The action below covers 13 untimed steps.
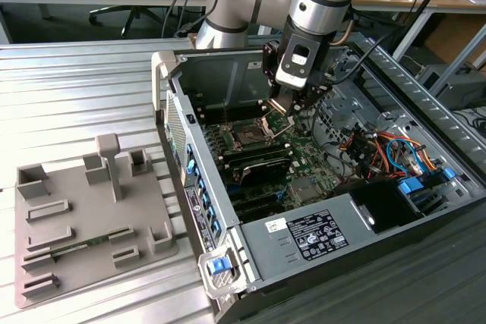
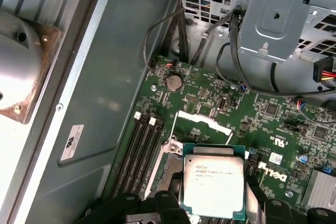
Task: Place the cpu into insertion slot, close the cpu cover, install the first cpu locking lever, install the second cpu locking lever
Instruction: 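Place the cpu into insertion slot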
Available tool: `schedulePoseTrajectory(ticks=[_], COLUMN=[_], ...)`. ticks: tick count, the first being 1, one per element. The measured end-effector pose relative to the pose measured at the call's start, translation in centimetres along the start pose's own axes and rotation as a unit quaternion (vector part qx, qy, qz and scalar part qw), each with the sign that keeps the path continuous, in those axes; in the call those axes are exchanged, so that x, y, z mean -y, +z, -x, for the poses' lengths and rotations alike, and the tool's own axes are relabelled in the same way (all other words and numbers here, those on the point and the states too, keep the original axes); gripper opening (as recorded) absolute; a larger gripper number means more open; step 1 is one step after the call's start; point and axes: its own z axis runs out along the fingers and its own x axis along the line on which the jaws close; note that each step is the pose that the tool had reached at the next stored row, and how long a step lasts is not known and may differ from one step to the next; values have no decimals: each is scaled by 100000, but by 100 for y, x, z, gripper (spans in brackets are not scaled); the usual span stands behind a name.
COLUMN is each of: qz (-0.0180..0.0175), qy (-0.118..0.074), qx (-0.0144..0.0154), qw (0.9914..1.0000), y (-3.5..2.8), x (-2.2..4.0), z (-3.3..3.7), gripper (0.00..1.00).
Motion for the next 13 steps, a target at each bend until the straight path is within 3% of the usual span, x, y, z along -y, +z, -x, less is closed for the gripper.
schedulePoseTrajectory(ticks=[13], qz=[32], qy=[1730], qx=[159], qw=[99985], y=[0], x=[0], z=[0], gripper=[55])
